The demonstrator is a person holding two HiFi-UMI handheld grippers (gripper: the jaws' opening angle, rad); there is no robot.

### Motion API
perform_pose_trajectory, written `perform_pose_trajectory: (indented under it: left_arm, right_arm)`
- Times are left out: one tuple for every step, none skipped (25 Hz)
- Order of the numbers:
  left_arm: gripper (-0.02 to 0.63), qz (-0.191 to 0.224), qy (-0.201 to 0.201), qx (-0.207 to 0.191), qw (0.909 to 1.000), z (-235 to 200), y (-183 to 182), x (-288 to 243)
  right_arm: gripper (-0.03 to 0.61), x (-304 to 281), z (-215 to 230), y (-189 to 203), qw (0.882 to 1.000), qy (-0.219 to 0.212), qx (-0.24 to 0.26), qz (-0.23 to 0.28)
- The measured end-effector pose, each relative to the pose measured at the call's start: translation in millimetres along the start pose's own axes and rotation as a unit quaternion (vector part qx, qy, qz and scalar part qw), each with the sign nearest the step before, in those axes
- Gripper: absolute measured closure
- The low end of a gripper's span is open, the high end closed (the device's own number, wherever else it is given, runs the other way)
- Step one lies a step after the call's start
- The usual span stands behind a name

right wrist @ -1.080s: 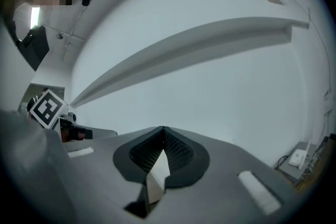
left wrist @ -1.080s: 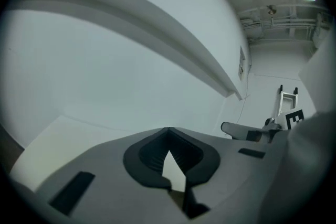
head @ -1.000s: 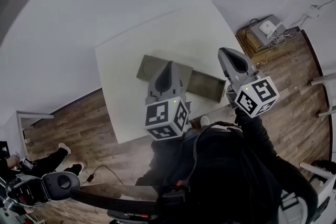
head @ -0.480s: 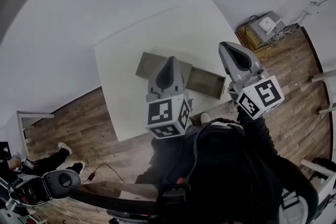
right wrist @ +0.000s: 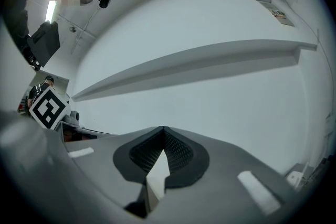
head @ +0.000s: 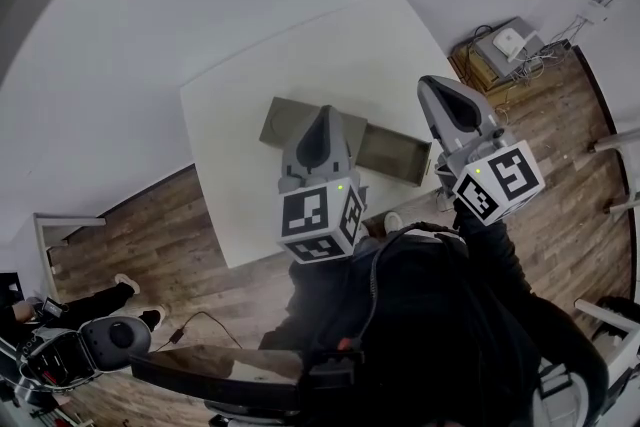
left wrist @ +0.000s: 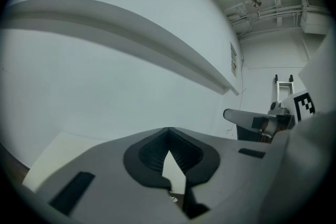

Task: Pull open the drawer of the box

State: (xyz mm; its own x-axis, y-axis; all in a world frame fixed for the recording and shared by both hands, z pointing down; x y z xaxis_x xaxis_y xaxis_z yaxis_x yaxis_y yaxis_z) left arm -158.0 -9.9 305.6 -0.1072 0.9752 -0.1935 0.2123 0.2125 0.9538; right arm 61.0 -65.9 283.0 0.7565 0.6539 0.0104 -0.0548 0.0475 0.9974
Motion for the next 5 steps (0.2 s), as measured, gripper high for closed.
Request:
perform_pose_trajectory:
  left_arm:
    - [0.617,0.0,0.0,-0.001,1.0,0.4,0.1,0.0]
    - [0.617,0.0,0.001,-0.001,1.0,0.8,0.1,0.0]
    - [0.617,0.0,0.001,-0.002,1.0,1.0,0.0,-0.1]
    - [0.617,0.0,0.001,-0.003,1.0,1.2,-0.1,-0.2]
    - [0.617,-0.001,0.001,-0.004,1.0,1.4,-0.2,-0.2]
  right_arm:
    - [0.578,0.1,0.1,0.2,1.0,0.0,0.0,0.0]
    - [0.578,0.1,0.1,0.3,1.0,0.0,0.0,0.0]
    - [0.578,0.0,-0.1,0.3,1.0,-0.001,0.001,0.0]
    - [0.578,-0.1,-0.2,0.3,1.0,-0.001,0.001,0.0]
    - [0.578,-0.3,-0.4,0.3,1.0,-0.002,0.002,-0.001]
Point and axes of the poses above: the fingertips, and each gripper's own axes: x backward along the fingers, z to its right, y out of its underside, the point moved 10 cm from there along x, backward along the fingers, and after that the axes turned 2 degrees about -y, right-handed, at the moved point
